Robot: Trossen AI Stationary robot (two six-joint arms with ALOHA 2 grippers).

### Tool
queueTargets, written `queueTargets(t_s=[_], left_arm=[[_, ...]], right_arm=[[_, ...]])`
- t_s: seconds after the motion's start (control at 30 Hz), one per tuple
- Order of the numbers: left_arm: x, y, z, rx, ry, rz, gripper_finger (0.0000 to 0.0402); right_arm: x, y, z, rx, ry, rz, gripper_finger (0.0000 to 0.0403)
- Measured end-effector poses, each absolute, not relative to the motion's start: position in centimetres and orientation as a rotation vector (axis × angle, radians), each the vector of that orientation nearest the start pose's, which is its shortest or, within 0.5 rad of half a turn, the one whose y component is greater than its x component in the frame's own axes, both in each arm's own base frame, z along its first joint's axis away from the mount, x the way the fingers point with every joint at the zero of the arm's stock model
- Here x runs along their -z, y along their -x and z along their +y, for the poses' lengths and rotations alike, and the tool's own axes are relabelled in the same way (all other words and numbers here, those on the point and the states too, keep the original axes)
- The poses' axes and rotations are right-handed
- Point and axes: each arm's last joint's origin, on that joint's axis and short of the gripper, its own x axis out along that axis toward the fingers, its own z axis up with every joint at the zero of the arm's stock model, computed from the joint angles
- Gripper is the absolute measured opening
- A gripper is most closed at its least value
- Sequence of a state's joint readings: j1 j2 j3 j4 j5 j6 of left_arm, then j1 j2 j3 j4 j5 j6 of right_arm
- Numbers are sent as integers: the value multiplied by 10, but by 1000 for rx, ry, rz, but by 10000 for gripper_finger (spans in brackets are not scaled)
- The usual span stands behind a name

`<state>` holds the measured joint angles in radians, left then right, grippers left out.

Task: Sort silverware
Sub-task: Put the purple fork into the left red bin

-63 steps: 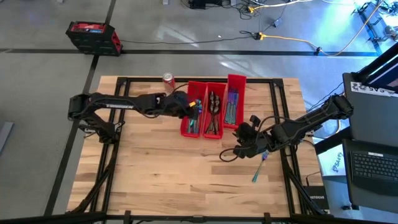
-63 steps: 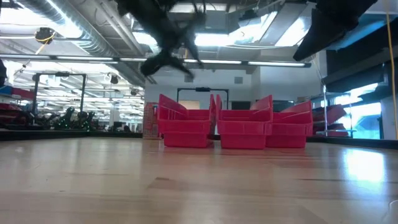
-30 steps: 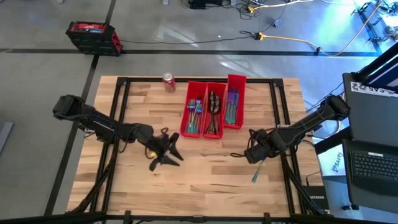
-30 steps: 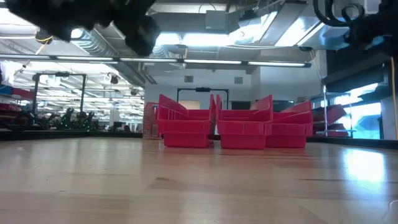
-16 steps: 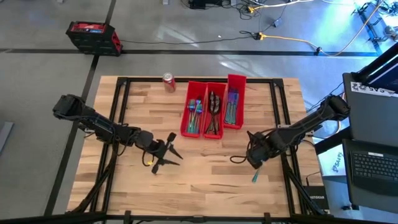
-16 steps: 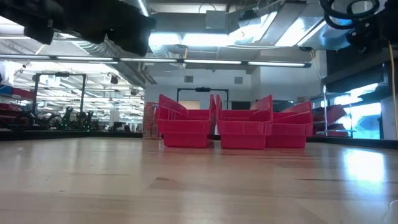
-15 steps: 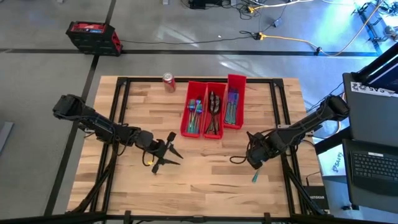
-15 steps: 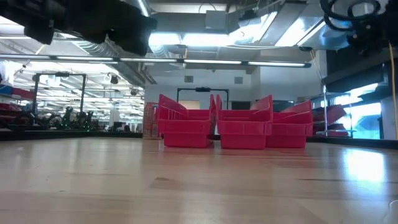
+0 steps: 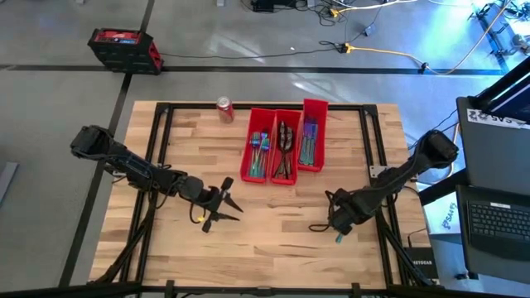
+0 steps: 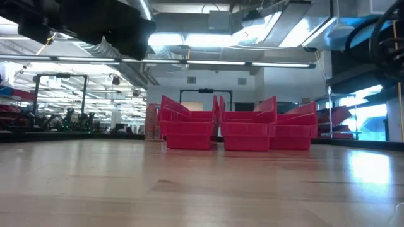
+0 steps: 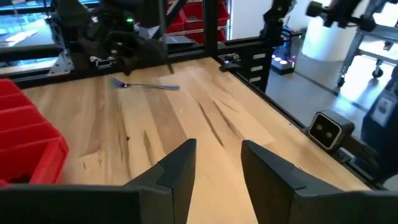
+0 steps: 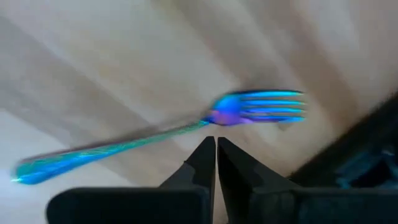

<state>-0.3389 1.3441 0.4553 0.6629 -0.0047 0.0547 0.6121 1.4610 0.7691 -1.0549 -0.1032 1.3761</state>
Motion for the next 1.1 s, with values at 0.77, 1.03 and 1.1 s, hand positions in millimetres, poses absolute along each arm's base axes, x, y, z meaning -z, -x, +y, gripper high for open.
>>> queueTargets(t_s=[0.77, 1.03, 1.1], left_arm=[[-185, -241, -84, 298, -67, 243, 116], [-185, -241, -84, 300, -80, 241, 116], [-185, -241, -84, 300, -80, 242, 116]], right_arm=[[-136, -167, 122, 689, -306, 1712, 0], [-137, -165, 120, 716, -277, 1726, 0], [-137, -165, 120, 717, -277, 1726, 0]])
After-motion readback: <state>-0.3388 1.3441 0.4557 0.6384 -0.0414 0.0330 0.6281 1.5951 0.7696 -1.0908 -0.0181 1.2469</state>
